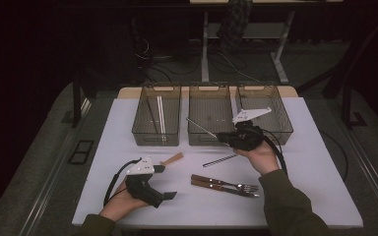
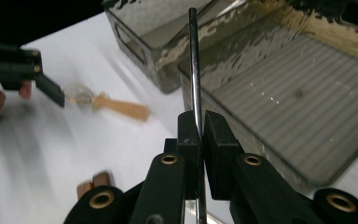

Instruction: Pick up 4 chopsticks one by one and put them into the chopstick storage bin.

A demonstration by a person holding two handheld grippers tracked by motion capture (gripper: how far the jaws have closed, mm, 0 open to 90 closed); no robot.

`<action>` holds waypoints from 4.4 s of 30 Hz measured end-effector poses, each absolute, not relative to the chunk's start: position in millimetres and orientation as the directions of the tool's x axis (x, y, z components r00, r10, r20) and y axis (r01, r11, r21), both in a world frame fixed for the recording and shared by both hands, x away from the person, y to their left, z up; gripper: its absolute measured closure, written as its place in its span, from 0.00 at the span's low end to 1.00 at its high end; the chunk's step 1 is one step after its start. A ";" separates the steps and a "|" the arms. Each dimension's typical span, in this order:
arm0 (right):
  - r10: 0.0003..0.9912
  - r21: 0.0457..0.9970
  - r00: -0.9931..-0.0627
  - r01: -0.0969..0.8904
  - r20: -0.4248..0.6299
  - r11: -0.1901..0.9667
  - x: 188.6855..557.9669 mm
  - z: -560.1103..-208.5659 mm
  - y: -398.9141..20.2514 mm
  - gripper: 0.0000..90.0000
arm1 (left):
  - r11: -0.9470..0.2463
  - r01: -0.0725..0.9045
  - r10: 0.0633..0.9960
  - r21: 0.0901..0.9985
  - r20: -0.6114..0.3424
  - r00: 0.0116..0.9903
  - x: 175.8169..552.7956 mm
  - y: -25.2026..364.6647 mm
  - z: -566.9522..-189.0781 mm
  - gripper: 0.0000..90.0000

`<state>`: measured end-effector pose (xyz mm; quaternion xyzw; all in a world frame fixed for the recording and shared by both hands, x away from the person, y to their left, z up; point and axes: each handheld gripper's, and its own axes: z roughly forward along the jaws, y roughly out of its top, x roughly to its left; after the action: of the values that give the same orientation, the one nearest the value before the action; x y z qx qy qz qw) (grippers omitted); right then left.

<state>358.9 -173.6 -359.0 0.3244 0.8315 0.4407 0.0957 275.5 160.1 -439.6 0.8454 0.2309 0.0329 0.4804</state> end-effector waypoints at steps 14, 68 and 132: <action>0.651 0.773 -0.750 0.481 0.118 0.414 407.8 -344.9 -117.7 0.95 | -0.425 0.357 0.413 0.832 -0.173 0.894 274.7 159.6 -438.5 0.00; 0.752 0.721 -0.648 0.579 0.123 0.381 508.6 -375.1 35.6 0.79 | -0.392 0.362 0.395 0.846 -0.201 0.897 277.0 161.9 -436.0 0.00; 0.700 0.807 -0.693 0.506 0.171 0.305 347.3 -387.1 -234.8 0.22 | -0.420 0.379 0.444 0.825 -0.177 0.878 278.4 163.7 -439.8 0.00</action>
<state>347.3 -234.8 -387.1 0.3767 0.8006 0.4536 0.1067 278.4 163.7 -439.8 0.8420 0.2442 0.0338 0.4799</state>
